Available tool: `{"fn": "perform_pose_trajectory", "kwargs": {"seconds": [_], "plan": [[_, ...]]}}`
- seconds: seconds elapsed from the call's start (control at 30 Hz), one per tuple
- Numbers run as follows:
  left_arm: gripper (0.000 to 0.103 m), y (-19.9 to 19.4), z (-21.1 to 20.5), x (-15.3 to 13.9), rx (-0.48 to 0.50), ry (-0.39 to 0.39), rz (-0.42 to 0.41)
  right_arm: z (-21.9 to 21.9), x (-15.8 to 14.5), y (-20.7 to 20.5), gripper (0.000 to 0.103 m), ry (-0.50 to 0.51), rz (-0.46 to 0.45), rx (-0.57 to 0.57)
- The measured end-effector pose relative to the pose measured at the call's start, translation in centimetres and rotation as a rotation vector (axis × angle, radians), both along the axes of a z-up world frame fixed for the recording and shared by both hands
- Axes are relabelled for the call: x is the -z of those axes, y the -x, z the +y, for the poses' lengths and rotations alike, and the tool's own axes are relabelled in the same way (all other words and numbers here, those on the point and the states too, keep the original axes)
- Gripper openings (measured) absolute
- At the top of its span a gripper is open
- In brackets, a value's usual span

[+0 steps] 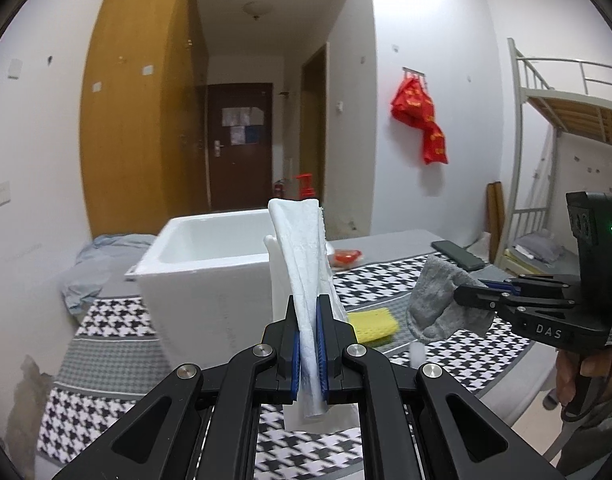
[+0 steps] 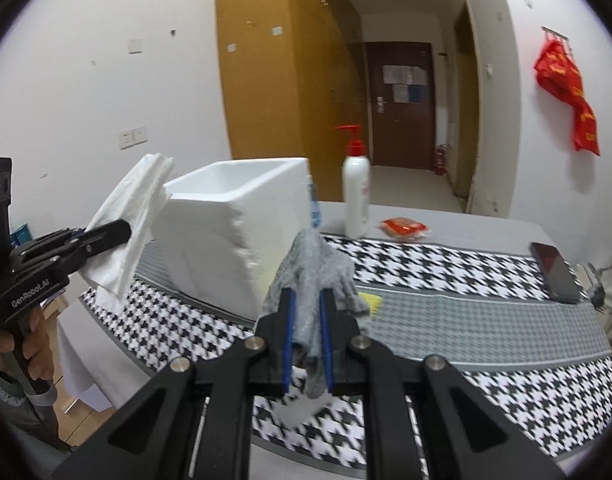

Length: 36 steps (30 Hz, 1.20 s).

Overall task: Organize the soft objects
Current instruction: 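Carry the grey sock and white cloth over the white foam box with both grippers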

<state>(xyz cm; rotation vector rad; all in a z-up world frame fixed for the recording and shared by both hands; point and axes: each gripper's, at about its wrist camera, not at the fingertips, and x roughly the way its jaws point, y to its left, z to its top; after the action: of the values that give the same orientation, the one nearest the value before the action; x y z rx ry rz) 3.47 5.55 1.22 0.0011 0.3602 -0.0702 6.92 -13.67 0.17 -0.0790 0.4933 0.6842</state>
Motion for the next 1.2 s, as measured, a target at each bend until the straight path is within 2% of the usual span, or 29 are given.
{"fn": "perform_pose_trajectory", "kwargs": {"seconds": [0.3,0.53,1.2], "plan": [[0.007,1.3,2.1,-0.3,-0.085,0.007,-0.006,3.0,-0.3,0.5,0.015,0.01,-0.007,-0.093],[0.007,1.9,3.0,-0.5,-0.116,0.013,-0.004,4.4,-0.6,0.8,0.015,0.014,-0.01,-0.13],[0.007,1.0,3.5,-2.9,-0.095,-0.007,-0.035,6.3,-3.7,0.4,0.015,0.029,-0.065,-0.151]]}}
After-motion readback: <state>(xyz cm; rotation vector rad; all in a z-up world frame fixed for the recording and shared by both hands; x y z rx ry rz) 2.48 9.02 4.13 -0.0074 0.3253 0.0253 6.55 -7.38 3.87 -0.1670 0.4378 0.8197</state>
